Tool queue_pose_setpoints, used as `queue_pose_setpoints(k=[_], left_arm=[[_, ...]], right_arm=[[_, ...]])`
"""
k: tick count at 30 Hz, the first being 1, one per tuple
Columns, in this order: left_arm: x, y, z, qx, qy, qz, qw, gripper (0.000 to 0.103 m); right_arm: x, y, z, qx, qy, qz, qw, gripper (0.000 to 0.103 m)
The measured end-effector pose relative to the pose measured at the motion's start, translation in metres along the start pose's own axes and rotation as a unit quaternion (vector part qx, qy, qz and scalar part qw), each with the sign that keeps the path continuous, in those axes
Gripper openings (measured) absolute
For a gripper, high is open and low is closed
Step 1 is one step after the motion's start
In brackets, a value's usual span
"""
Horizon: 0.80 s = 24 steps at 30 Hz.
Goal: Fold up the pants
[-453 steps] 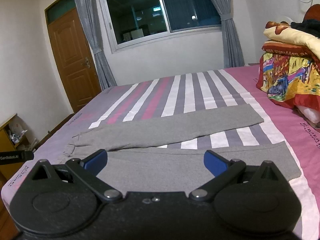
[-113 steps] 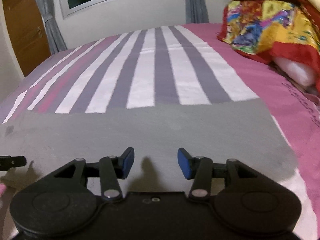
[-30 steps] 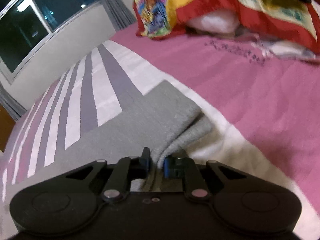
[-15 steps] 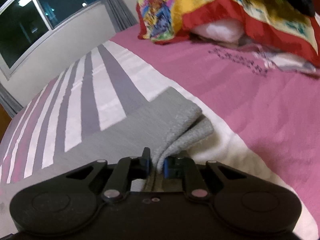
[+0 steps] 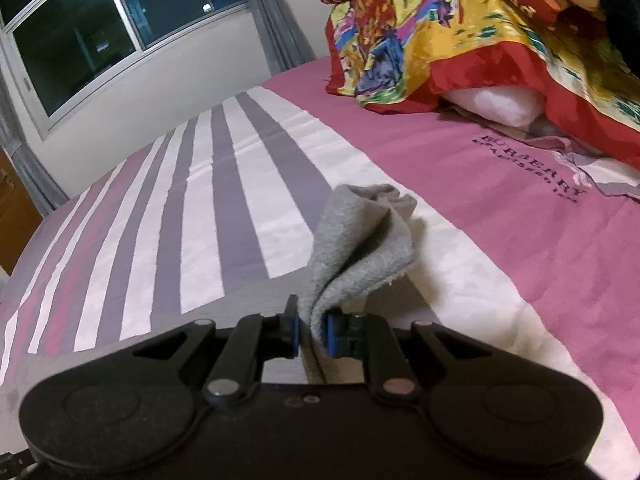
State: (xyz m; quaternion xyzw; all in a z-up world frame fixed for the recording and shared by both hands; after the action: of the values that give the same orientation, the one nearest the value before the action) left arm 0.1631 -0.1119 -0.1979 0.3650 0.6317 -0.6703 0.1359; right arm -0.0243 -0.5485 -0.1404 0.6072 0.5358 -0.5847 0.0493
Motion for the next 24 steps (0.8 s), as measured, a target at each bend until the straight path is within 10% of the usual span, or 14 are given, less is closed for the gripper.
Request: queue_pose_setpoints(k=[9,15,20,24], left_arm=[[0.007,0.011,-0.019,0.026,-0.03,-0.027,0.9988,0.08],[0.005,-0.003,-0.048,0.034,-0.074,-0.025,0.9964,0.08],[0.012,-0.005,-0.059,0.063,-0.104,-0.042,0.9917,0.08],[0.01,-0.008,-0.049,0.123,-0.131,-0.049,0.9826,0.08]], right_arm=[[-0.002,-0.024,-0.114,-0.116,-0.084,0.025,0.989,0.012],[0.059,-0.014,-0.223,-0.21,-0.172,-0.024,0.962,0.012],[0.142,0.026,-0.243,-0.203,-0.198,-0.133,0.95,0.047],[0.141,0.01,-0.24,-0.237,-0.186,-0.134,0.944,0.069]])
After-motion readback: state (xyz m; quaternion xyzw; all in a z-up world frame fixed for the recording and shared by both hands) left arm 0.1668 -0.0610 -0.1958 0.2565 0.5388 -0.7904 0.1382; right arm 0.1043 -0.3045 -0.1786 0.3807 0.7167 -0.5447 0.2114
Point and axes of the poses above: each gripper's, at about its wrist camera, not at the fingertips, and y roughly the way its jaws point, z to its right, x to its underside, the point moved 8 cm from there along y, roughly the way its jaws point, and after that the axes turned 2 degrees about -x, right-handed, at the moved point
